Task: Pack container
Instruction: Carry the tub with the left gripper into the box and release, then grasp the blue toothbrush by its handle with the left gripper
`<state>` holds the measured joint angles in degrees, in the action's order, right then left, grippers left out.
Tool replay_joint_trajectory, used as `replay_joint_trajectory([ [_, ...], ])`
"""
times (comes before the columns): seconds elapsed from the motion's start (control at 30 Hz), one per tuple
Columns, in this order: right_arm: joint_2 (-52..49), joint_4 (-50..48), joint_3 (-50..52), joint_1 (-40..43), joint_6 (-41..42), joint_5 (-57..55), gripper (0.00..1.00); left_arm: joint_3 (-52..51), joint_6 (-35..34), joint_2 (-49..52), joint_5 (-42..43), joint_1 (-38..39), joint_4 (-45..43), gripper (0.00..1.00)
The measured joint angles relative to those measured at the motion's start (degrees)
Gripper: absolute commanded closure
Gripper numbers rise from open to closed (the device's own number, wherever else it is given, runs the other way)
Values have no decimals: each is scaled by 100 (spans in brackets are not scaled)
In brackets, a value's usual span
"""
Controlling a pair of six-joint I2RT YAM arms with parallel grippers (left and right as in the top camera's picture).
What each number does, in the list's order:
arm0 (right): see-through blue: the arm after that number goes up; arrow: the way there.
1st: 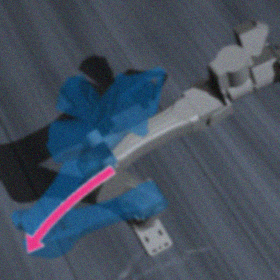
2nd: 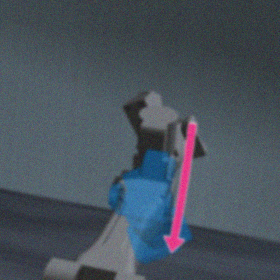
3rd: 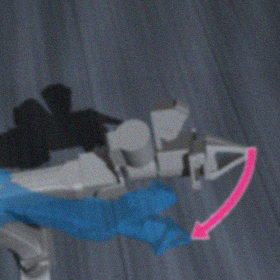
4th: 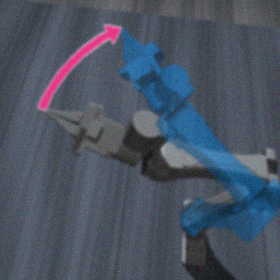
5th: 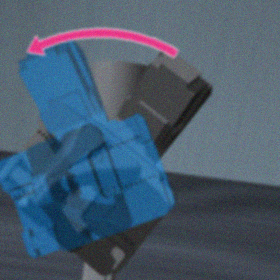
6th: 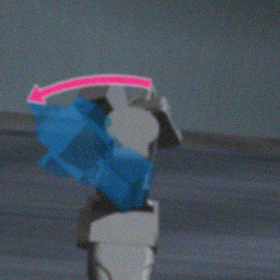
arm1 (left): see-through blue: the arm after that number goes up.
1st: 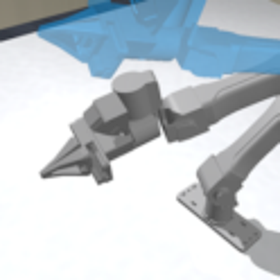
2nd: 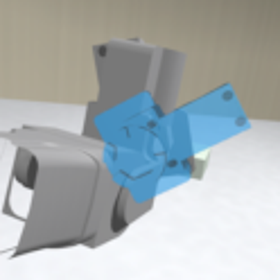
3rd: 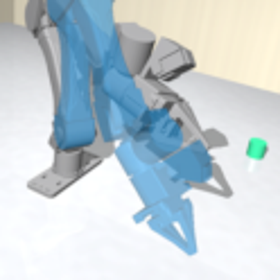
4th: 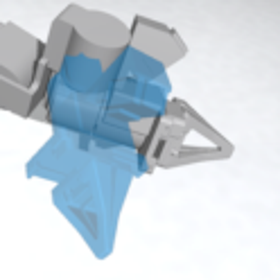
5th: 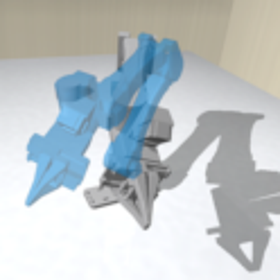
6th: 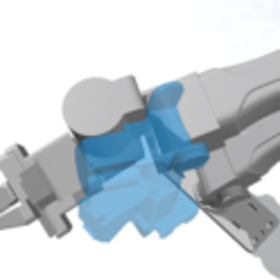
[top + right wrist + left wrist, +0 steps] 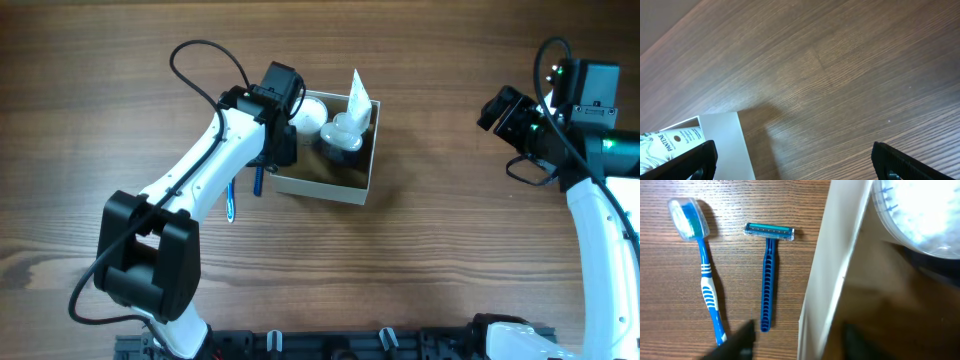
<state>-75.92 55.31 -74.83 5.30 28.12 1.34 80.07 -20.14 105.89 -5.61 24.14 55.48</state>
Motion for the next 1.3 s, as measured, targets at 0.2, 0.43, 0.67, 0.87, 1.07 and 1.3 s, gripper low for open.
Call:
replay_joint_trajectory([
  [0.2, 0, -2, 0, 2, -2, 0, 0, 0, -9, -42, 323, 0, 2, 41],
  [0.43, 0, -2, 0, 0, -2, 0, 0, 0, -122, -219, 704, 11, 118, 42],
  [0.67, 0, -2, 0, 0, -2, 0, 0, 0, -227, -219, 1032, 24, 160, 42],
  [0.87, 0, -2, 0, 0, -2, 2, 0, 0, -361, -221, 1102, 173, 243, 40],
  [1.07, 0, 0, 0, 0, 0, 0, 0, 0, -483, -339, 990, 140, 334, 37],
  [1.3, 0, 0, 0, 0, 0, 0, 0, 15, -544, -1342, 841, -501, 748, 13],
])
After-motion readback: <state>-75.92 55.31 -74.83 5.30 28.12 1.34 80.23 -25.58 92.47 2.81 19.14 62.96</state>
